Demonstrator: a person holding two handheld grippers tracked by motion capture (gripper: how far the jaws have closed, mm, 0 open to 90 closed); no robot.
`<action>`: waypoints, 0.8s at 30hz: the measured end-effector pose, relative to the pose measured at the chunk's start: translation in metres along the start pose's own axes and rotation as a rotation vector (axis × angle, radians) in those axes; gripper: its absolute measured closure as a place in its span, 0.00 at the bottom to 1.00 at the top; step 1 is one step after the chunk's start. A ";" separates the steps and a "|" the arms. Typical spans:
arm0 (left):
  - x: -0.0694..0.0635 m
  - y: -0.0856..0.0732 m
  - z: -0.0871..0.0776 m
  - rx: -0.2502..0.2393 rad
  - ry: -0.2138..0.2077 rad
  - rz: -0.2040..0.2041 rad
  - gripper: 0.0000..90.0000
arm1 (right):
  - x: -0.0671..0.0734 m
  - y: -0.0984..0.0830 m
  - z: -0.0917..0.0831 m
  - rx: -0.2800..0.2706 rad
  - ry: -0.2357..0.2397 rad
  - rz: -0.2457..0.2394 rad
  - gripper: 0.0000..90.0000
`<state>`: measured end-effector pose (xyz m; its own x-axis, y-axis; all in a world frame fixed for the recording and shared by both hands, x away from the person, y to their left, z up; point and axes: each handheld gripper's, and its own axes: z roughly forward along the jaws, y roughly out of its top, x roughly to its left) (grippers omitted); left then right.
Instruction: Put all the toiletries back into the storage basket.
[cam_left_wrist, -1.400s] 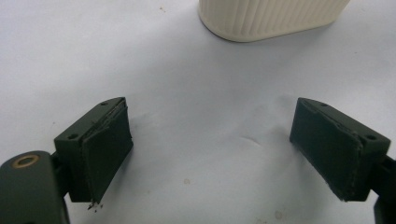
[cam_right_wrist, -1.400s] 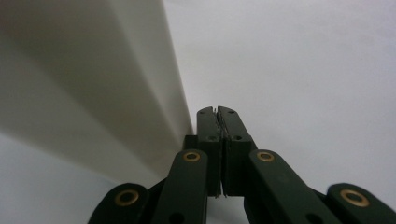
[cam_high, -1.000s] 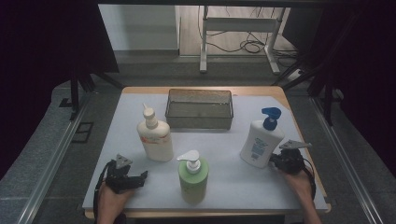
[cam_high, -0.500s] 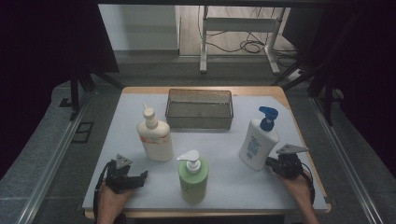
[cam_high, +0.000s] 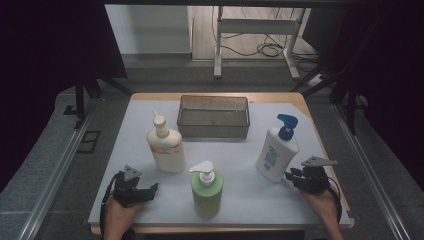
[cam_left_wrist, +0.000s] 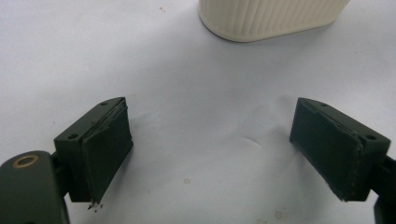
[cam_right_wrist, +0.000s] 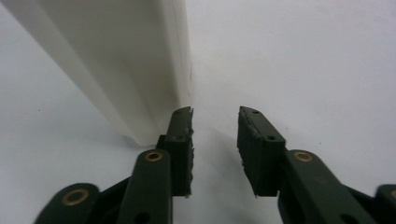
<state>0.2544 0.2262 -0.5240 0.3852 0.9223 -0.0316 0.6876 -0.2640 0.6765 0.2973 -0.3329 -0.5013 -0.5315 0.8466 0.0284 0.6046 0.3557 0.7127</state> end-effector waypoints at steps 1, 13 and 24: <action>0.000 0.000 0.000 0.000 0.000 0.000 0.13 | 0.000 0.000 0.000 0.000 -0.002 0.002 0.70; 0.000 0.000 0.000 -0.001 0.000 0.000 0.13 | 0.008 -0.013 -0.012 0.031 -0.007 0.007 0.51; 0.000 0.000 0.000 -0.003 0.000 0.000 0.13 | 0.022 -0.011 -0.023 0.006 0.033 -0.030 0.32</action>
<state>0.2542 0.2263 -0.5242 0.3853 0.9223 -0.0317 0.6859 -0.2632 0.6784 0.2655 -0.3270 -0.4922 -0.5688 0.8219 0.0299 0.5914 0.3835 0.7094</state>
